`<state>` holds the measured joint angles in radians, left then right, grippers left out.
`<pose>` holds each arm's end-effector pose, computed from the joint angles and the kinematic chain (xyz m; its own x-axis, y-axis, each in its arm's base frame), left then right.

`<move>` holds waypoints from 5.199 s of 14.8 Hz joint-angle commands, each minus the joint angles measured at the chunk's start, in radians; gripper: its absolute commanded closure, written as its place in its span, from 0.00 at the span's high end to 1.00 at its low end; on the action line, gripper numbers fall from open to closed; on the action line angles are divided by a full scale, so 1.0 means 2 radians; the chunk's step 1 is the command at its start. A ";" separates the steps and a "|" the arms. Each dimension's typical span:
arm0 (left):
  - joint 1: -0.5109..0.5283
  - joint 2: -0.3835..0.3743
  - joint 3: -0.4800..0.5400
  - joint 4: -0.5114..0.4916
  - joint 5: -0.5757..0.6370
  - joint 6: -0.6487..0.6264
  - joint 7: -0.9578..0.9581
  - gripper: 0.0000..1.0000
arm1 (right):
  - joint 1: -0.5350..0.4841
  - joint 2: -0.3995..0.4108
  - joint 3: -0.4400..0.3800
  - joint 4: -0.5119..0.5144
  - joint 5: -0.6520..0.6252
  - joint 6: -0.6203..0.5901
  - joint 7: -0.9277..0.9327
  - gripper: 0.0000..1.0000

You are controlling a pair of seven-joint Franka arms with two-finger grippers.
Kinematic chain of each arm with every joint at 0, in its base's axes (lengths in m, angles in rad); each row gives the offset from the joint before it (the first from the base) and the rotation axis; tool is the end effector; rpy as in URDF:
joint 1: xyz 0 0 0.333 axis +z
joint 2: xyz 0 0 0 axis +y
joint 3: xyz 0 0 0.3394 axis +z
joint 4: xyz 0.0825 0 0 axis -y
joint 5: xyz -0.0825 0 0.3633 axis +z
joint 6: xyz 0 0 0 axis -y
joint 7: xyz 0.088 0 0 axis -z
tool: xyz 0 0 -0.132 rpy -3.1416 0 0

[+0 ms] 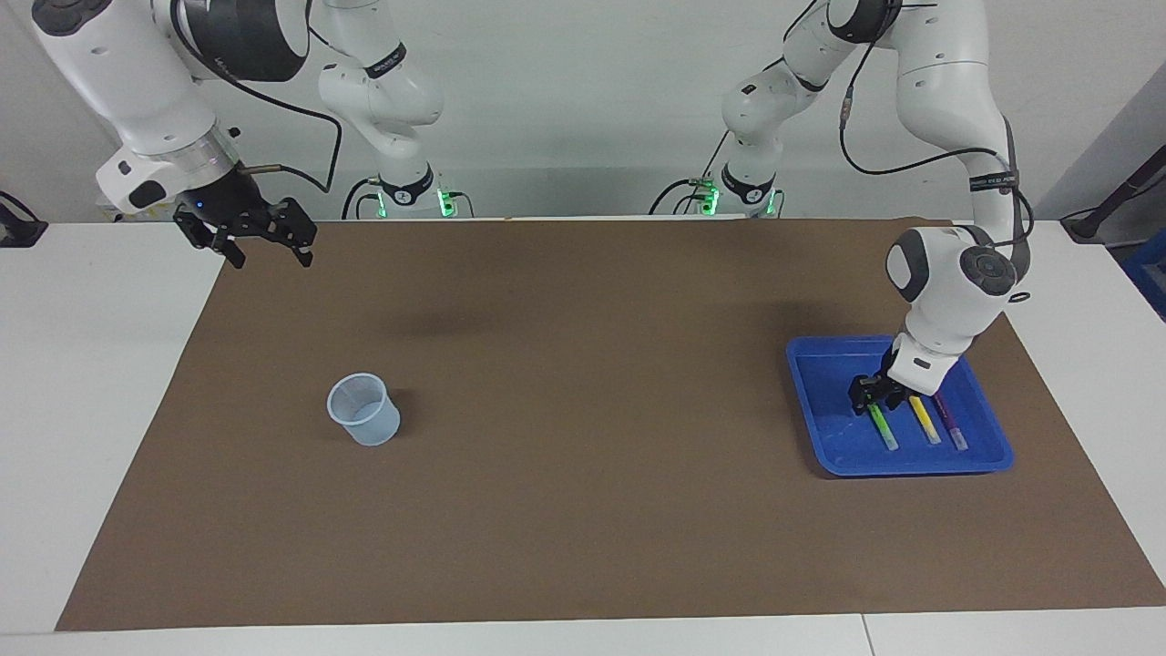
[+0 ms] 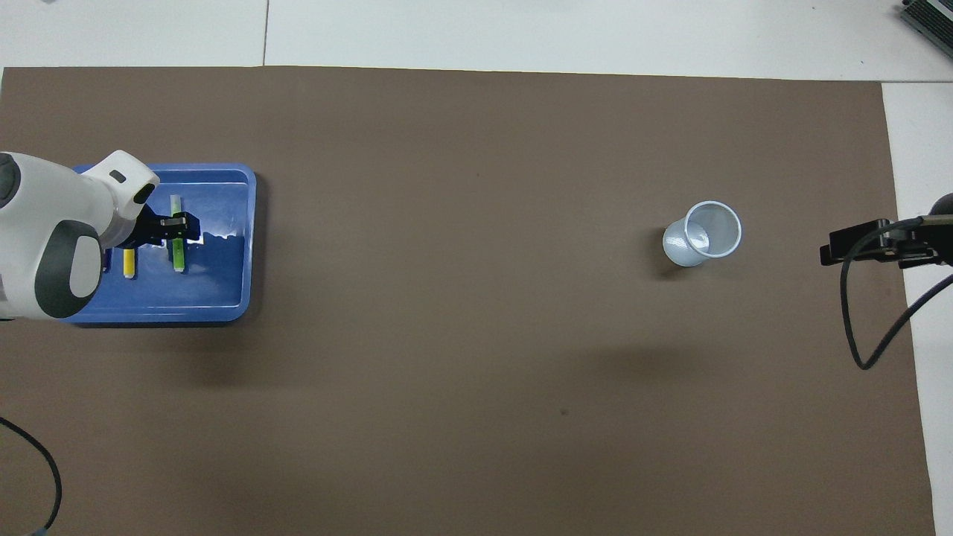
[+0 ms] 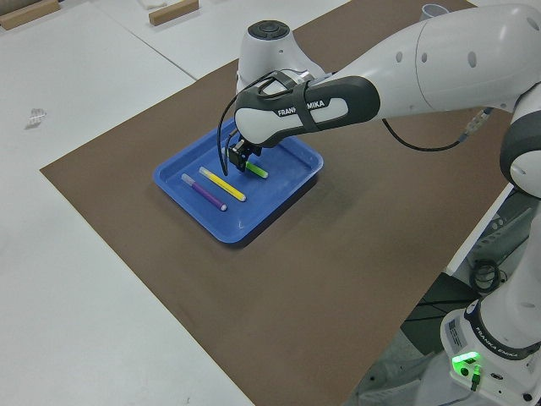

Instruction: Right arm passes pens to left for tray arrangement

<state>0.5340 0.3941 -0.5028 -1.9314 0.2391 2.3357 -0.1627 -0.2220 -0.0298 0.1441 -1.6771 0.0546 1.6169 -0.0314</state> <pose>0.6171 0.0458 0.3218 0.9951 0.0722 0.0681 0.0714 -0.9973 0.0145 0.5240 -0.0328 0.5946 0.9984 -0.0492 -0.0292 -0.0506 -0.9974 -0.0511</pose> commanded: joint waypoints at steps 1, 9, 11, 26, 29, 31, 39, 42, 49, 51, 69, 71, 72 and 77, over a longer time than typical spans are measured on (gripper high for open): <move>0.001 -0.008 -0.003 0.019 0.010 -0.039 -0.010 0.65 | -0.006 -0.008 0.005 -0.007 -0.014 0.001 -0.010 1.00; -0.002 -0.073 -0.007 0.041 -0.014 -0.132 -0.011 1.00 | -0.007 -0.010 0.004 -0.007 -0.013 -0.001 -0.012 1.00; -0.002 -0.096 -0.007 0.049 -0.040 -0.161 -0.010 1.00 | -0.007 -0.010 0.004 -0.007 -0.014 -0.002 -0.012 1.00; -0.022 -0.226 0.011 0.117 -0.146 -0.344 -0.010 1.00 | -0.007 -0.011 0.005 -0.008 -0.014 -0.009 -0.012 1.00; -0.042 -0.223 0.017 0.120 -0.140 -0.339 -0.004 1.00 | -0.007 -0.010 0.005 -0.008 -0.014 -0.009 -0.010 1.00; -0.105 -0.218 0.078 0.148 -0.126 -0.373 -0.001 1.00 | -0.007 -0.010 0.005 -0.007 -0.014 -0.011 -0.012 1.00; -0.167 -0.224 0.136 0.137 -0.122 -0.379 0.018 1.00 | -0.007 -0.010 0.005 -0.007 -0.014 -0.011 -0.012 1.00; -0.164 -0.216 0.120 0.142 -0.122 -0.372 0.016 1.00 | -0.006 -0.010 0.005 -0.007 -0.014 -0.011 -0.012 1.00; -0.262 -0.199 0.201 0.192 -0.116 -0.418 0.018 1.00 | -0.007 -0.011 0.005 -0.007 -0.014 -0.014 -0.011 1.00; -0.263 -0.212 0.201 0.160 -0.108 -0.408 0.021 1.00 | -0.007 -0.011 0.005 -0.007 -0.014 -0.015 -0.013 1.00; -0.274 -0.217 0.202 0.157 -0.114 -0.390 0.013 1.00 | -0.006 -0.011 0.005 -0.007 -0.014 -0.015 -0.010 1.00; -0.273 -0.217 0.202 0.156 -0.115 -0.385 0.014 1.00 | -0.006 -0.011 0.005 -0.007 -0.014 -0.015 -0.012 1.00; -0.273 -0.217 0.202 0.156 -0.115 -0.383 0.014 1.00 | -0.006 -0.011 0.005 -0.007 -0.014 -0.015 -0.012 1.00; -0.273 -0.217 0.201 0.153 -0.115 -0.376 0.015 1.00 | -0.007 -0.011 0.005 -0.007 -0.014 -0.015 -0.012 1.00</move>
<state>0.0057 -0.0187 -0.1176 -1.5967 0.0044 1.5584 -0.1327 -0.2223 -0.0311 0.1442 -1.6772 0.0546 1.6025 -0.0314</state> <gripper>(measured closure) 0.000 0.000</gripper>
